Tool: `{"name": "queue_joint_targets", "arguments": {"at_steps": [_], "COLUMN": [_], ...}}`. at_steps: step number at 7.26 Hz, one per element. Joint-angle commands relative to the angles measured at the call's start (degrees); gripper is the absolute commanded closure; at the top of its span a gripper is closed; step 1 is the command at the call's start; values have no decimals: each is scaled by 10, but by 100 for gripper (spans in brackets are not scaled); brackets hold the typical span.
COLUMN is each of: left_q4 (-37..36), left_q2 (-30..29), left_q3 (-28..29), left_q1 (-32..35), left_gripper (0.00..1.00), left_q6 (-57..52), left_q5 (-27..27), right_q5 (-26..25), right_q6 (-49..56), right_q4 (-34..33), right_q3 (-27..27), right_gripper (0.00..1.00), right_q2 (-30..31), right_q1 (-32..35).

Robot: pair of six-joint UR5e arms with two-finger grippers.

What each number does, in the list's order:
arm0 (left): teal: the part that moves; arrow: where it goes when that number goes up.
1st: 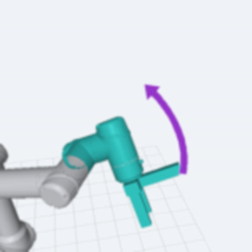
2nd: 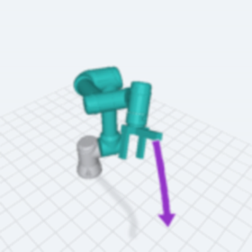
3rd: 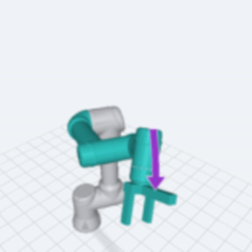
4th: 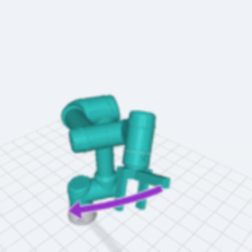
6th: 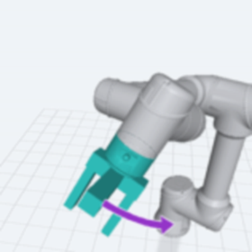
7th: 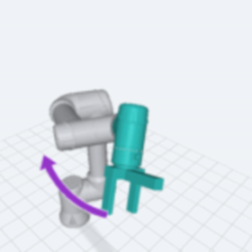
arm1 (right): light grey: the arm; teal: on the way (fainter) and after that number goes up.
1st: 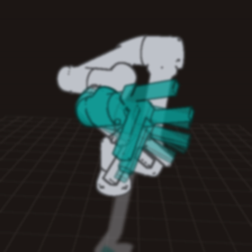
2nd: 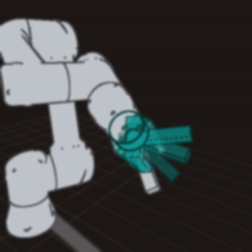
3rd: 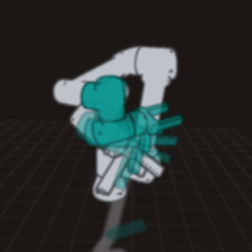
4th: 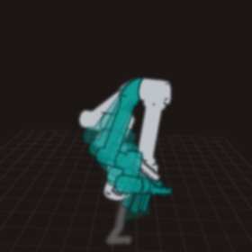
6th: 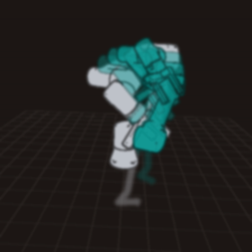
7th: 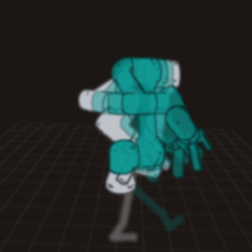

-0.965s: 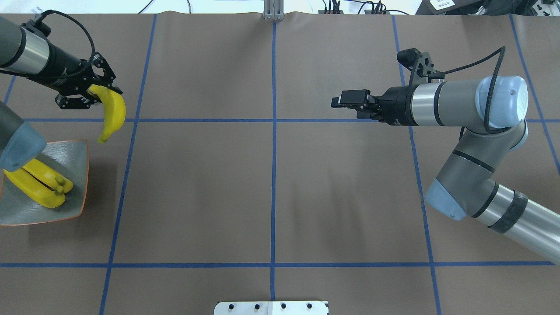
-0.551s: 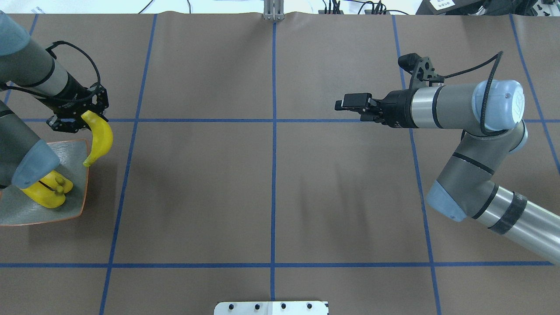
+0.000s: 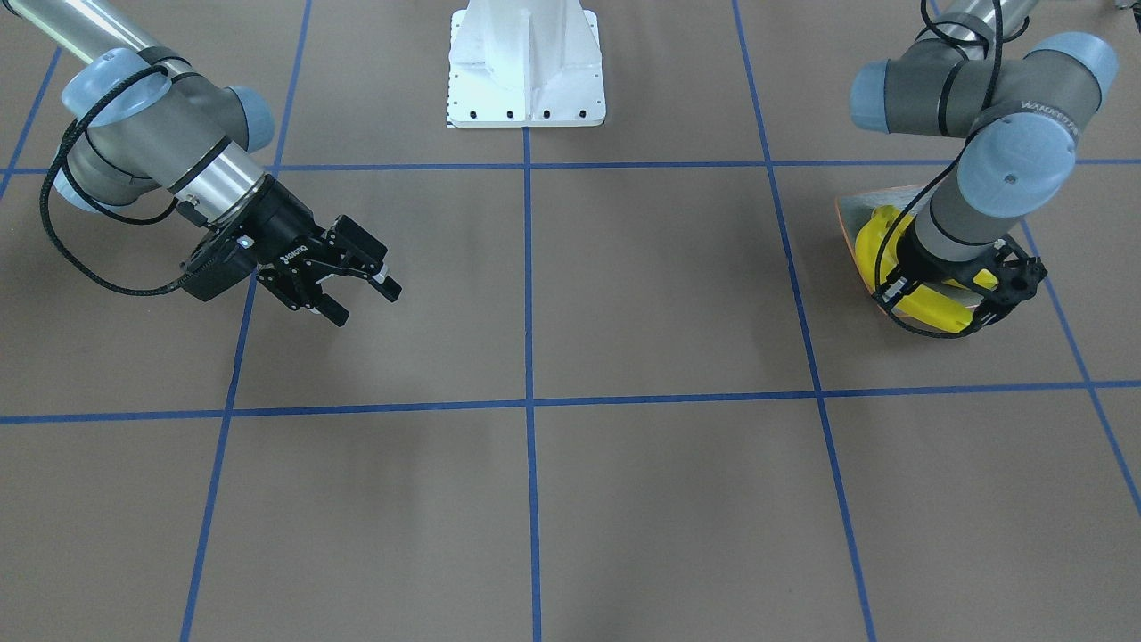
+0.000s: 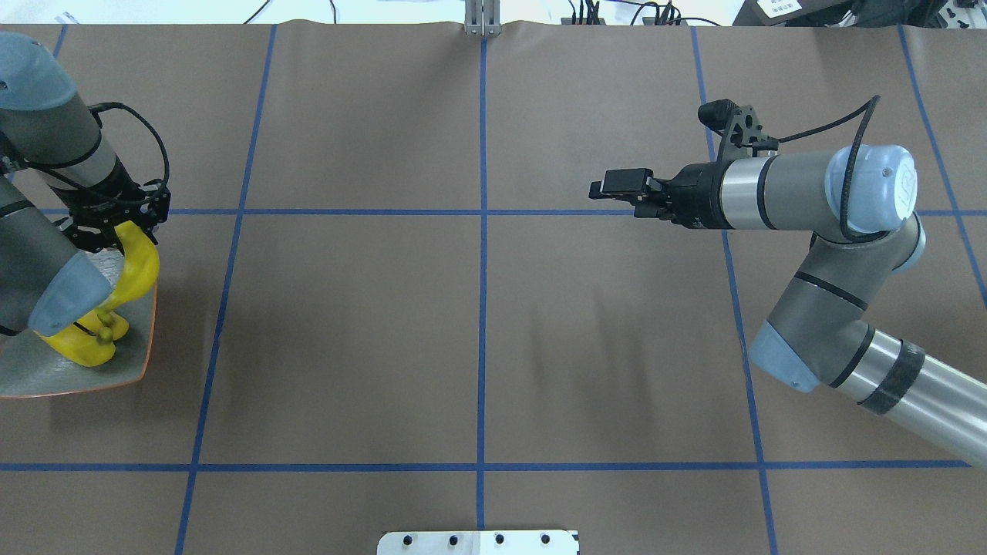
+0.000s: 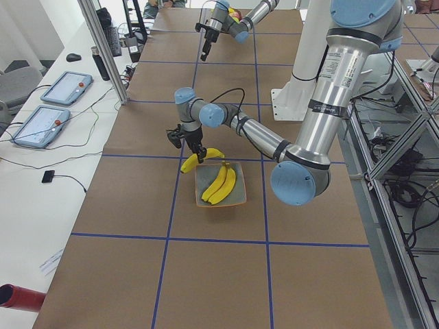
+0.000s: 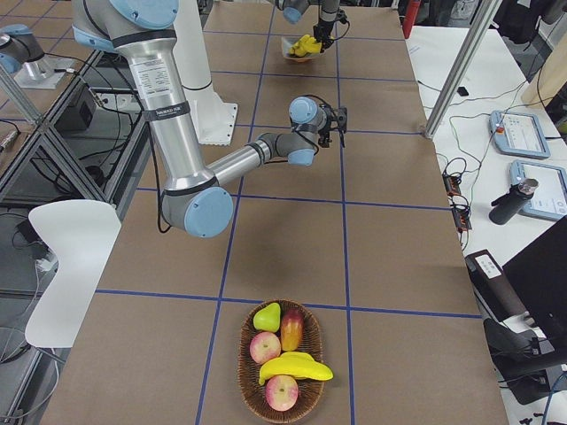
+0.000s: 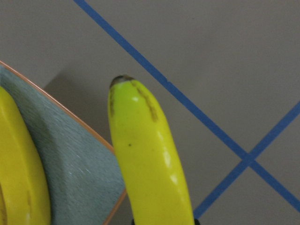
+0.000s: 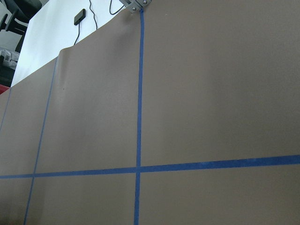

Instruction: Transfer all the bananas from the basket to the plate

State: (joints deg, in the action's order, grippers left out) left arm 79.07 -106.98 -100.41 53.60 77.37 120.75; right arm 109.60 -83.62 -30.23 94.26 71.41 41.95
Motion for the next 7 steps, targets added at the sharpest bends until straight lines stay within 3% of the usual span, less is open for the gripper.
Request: {"name": "queue_joint_targets", "arguments": {"at_steps": [1, 5, 6, 7], "left_q4": [-16, -17, -17, -17], "left_q2": [0, 32, 32, 33], "left_q3": [4, -2, -3, -4], "left_q1": [4, 9, 8, 9], "left_gripper": [100, 100, 96, 81], "left_q6": [-4, 2, 5, 6], "left_q5": [-1, -2, 0, 0], "right_q5": [0, -1, -1, -1], "right_q6": [-1, -1, -1, 0], "right_q4": [0, 0, 0, 0], "right_q3": [1, 2, 3, 2], "right_gripper": [0, 0, 0, 0], "right_q2": [0, -1, 0, 0], "right_q1": [0, -1, -1, -1]}}
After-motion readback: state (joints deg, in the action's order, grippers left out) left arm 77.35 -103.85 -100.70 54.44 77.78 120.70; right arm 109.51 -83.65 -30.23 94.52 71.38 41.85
